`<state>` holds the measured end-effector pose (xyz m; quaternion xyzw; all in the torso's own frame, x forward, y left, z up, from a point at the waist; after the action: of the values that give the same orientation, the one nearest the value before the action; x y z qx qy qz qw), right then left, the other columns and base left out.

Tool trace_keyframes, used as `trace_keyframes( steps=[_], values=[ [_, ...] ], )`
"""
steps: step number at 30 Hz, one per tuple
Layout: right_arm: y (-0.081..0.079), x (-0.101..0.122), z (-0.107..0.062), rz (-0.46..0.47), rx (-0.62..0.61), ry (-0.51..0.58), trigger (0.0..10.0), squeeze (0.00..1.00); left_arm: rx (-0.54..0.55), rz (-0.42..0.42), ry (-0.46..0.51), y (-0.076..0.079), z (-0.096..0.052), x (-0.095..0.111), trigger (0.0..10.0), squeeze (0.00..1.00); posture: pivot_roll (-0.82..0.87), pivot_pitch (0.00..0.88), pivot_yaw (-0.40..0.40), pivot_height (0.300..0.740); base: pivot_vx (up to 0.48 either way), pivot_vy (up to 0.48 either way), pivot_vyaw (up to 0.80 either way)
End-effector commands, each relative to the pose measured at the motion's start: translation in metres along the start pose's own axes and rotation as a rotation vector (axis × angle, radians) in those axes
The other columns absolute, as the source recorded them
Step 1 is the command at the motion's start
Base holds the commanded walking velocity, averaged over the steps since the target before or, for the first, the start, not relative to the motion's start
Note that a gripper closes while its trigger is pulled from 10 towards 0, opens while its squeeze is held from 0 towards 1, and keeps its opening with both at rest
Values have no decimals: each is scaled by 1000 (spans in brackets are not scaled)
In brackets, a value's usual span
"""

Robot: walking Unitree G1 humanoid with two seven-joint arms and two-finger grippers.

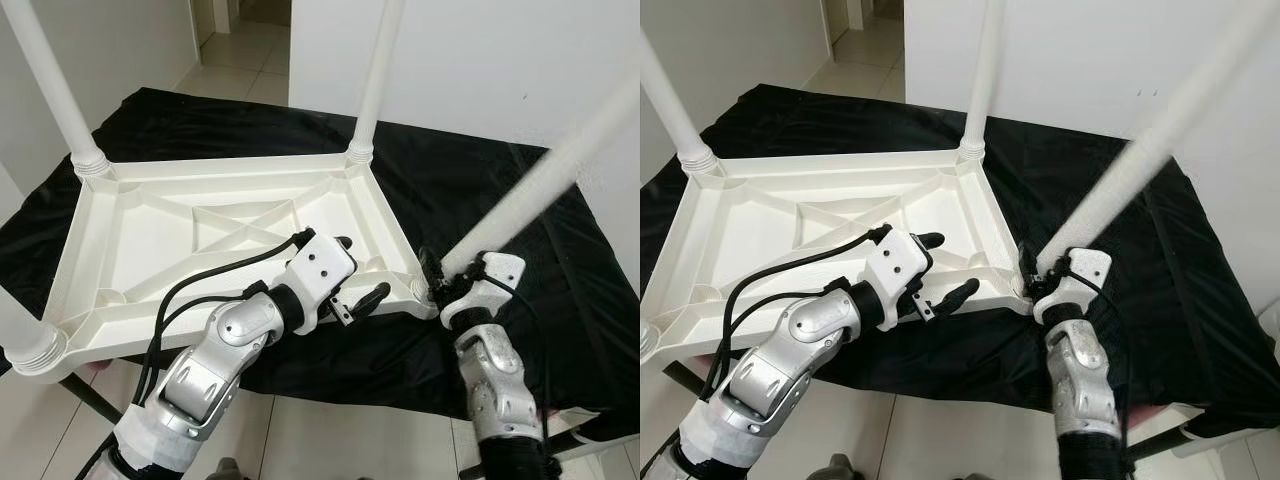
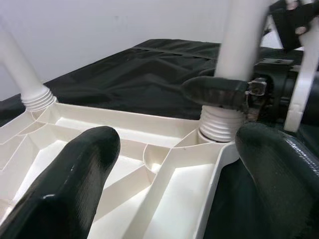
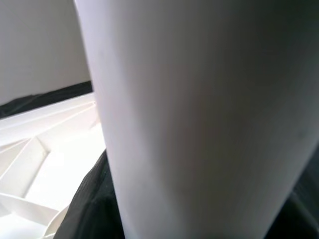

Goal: Building children table

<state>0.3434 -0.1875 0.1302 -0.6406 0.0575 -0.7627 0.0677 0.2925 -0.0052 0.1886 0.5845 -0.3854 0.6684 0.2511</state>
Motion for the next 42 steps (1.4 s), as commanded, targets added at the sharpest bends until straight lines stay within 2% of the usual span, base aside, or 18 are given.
trace_keyframes(
  steps=[1,8,14,16,19,22,23,25,28,30,35,42],
  values=[
    [3,-12,-12,-34,-18,-28,10000,0,-19,-4,-4,2,-2,0,10000,0,138,91,-45,740,0,0,0],
    [-13,-15,-20,-149,59,-17,10000,0,-15,-4,-4,1,-3,1,10000,0,134,91,-43,740,0,0,0],
    [-13,-20,-24,-180,66,-33,10000,0,-11,-4,-4,0,-3,1,10000,0,134,94,-44,740,0,0,0],
    [-16,-24,-24,-235,90,-49,10000,0,-7,-3,-5,-1,-3,1,10000,0,133,94,-44,740,0,0,0],
    [-17,-26,-24,-227,100,-62,10000,0,-6,-5,-4,-1,-3,1,10000,0,134,94,-44,740,0,0,0],
    [-22,-33,-22,-265,143,-100,10000,0,-5,-4,-4,-1,-3,1,10000,0,134,93,-45,740,0,0,0],
    [-26,-37,-19,-312,188,-131,10000,0,-4,-3,-3,-2,-3,2,10000,0,133,94,-44,740,0,0,0],
    [-27,-38,-18,-327,206,-141,10000,0,-3,-3,-3,-2,-3,2,10000,0,133,94,-44,740,0,0,0],
    [-33,-39,-16,-472,308,-151,10000,0,-3,-2,-2,-2,-3,2,10000,0,135,93,-46,740,0,0,0],
    [-35,-39,-17,-519,345,-147,10000,0,-3,-1,-2,-2,-3,3,10000,0,137,95,-48,740,0,0,0],
    [-36,-37,-17,-551,375,-138,10000,0,1,1,-2,-3,-4,3,10000,0,138,96,-48,740,0,0,0],
    [-31,-42,-20,-438,356,-173,10000,0,2,1,0,-3,-5,4,10000,0,137,94,-45,740,0,0,0]
  ],
)
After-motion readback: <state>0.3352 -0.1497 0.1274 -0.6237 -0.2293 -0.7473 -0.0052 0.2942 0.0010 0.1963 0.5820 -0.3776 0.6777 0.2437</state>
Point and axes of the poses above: a point about 5 cm out from each wrist's last joint towards the gripper, its own z axis pointing out of the wrist towards the gripper, its own x axis along the axis of the wrist's last joint, y = z × x, the point moved 6 cm from there along z, pointing out of the wrist towards the gripper, and after that the axes turned 4 degrees about -z, right-handed, at the moved point
